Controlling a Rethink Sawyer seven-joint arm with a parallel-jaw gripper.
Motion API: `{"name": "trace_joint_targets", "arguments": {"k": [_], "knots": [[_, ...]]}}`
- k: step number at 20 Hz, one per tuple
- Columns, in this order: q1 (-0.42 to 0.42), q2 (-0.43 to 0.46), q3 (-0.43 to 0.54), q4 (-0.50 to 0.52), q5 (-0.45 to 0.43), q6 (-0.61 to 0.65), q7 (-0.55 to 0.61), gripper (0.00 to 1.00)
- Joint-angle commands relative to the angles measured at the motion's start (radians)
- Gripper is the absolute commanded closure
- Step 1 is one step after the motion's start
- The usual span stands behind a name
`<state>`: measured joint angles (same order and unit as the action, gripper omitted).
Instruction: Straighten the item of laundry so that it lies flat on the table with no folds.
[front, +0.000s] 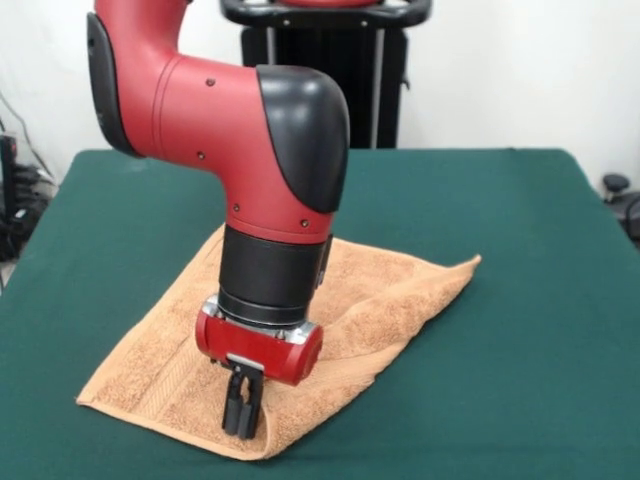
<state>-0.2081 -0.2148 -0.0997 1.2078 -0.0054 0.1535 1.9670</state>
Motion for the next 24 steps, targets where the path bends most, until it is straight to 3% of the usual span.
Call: {"name": "trace_joint_targets", "arguments": {"k": [1,13,24], "knots": [[0.065,0.026,0.037,-0.013,0.069,0.098,0.173,1.0],[0.088,-0.061,0.033,0.126,0.09,0.085,0.194,1.0],[0.193,-0.081,-0.042,0.2,0.175,0.072,0.279,1.0]]}}
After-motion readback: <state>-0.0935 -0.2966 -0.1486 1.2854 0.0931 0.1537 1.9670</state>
